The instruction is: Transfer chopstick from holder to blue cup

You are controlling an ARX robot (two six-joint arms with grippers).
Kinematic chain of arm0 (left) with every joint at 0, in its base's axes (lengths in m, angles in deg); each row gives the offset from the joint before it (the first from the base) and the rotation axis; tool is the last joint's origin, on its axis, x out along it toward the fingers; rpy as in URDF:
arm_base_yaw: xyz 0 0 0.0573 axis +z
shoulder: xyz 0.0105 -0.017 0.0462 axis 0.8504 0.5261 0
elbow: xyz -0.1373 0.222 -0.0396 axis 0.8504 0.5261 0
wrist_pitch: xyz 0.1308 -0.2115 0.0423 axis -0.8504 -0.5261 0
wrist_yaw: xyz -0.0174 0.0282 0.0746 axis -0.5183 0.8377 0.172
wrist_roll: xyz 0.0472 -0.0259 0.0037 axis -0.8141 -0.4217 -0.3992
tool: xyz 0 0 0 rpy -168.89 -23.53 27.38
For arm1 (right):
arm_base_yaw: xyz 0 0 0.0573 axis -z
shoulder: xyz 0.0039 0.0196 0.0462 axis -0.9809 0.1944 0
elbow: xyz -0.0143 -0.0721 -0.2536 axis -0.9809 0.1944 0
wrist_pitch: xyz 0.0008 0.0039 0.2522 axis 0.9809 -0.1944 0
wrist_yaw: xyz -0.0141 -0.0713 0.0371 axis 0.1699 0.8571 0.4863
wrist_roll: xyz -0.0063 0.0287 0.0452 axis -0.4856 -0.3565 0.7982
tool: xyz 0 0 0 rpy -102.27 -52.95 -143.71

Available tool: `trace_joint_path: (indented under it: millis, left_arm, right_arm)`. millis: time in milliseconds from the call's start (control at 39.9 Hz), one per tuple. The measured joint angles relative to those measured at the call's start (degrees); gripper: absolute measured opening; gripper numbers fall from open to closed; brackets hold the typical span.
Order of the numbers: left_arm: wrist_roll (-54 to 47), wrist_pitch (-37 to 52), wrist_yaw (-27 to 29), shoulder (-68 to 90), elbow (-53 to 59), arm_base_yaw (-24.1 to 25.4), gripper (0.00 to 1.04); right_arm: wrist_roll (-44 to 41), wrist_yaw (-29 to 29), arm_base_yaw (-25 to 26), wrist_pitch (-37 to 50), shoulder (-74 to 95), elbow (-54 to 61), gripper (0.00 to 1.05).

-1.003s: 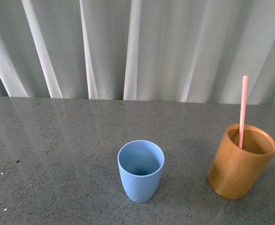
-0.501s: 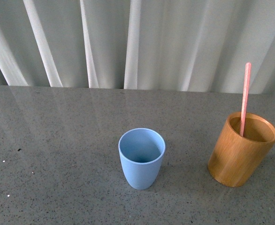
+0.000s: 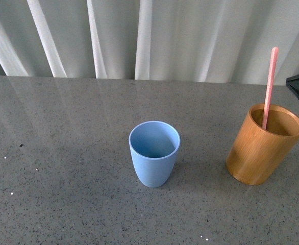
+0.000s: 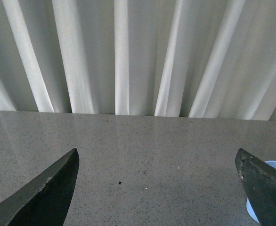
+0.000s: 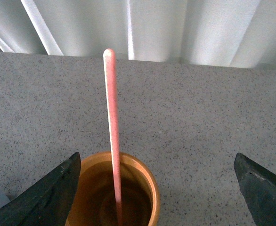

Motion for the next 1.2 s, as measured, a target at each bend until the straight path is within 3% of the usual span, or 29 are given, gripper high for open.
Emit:
trace_joint_path:
  millis: [627, 953, 1203]
  left_arm:
    - [0.0, 0.0, 0.0, 0.0, 0.0, 0.0, 0.98]
    - [0.0, 0.0, 0.0, 0.0, -0.02, 0.0, 0.98]
    - [0.0, 0.0, 0.0, 0.0, -0.02, 0.0, 0.98]
  right_arm:
    - [-0.07, 1.42, -4.98, 5.09, 17.42, -12.92, 0.94]
    - [0.55, 1.64, -6.6, 5.95, 20.5, -15.72, 0.53]
    - [2.16, 2.1, -7.17, 8.28, 20.9, -16.35, 0.0]
